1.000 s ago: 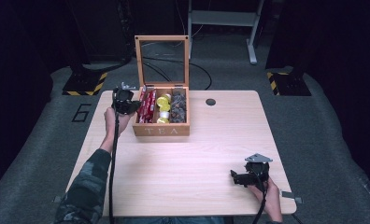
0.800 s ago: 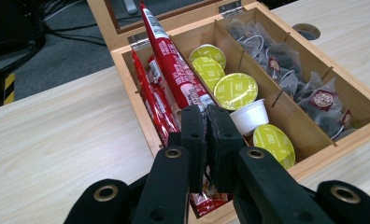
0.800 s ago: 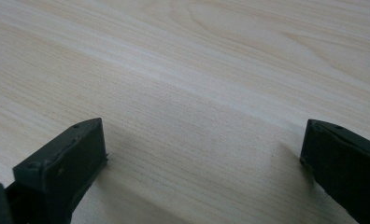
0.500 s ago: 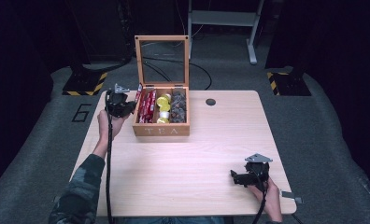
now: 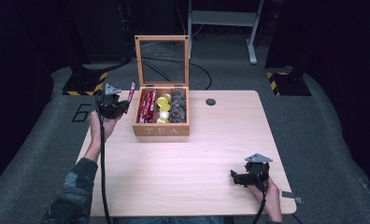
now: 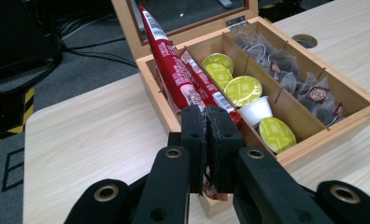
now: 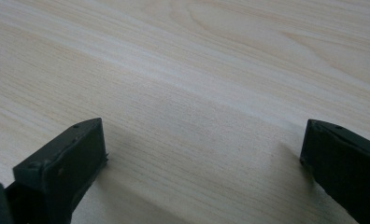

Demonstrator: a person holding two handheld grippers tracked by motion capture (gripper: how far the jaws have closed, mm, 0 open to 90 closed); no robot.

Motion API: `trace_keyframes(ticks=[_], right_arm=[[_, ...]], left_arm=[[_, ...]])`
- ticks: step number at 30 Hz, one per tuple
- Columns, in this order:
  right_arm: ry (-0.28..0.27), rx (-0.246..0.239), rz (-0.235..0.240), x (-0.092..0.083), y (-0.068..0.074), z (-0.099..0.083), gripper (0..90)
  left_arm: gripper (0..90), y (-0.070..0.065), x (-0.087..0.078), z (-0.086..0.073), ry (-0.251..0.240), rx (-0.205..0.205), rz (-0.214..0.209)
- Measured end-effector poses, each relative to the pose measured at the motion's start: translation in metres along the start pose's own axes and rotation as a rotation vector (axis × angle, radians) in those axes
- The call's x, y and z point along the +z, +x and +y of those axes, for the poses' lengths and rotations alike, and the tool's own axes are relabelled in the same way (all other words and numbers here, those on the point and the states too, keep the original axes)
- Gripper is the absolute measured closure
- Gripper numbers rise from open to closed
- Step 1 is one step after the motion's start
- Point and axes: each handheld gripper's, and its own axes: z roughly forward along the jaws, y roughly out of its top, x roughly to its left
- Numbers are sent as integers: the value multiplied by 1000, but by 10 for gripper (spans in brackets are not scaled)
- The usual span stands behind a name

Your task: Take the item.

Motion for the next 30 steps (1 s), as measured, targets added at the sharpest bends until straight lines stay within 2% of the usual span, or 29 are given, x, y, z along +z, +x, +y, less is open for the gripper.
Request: trace_keyframes(ticks=[10, 16, 17, 19, 30], right_arm=[[1, 0, 0, 0, 0, 0, 0], [-2, 0, 0, 0, 0, 0, 0], [-2, 0, 0, 0, 0, 0, 0], [-2, 0, 0, 0, 0, 0, 0], [-2, 1, 0, 0, 0, 0, 0]], left_arm=[[859, 13, -3, -14, 1, -34, 19], [859, 24, -5, -24, -1, -58, 45], [859, 28, -5, -29, 4, -76, 52], [859, 32, -3, -34, 0, -89, 59], [859, 44, 1, -55, 22, -137, 64]])
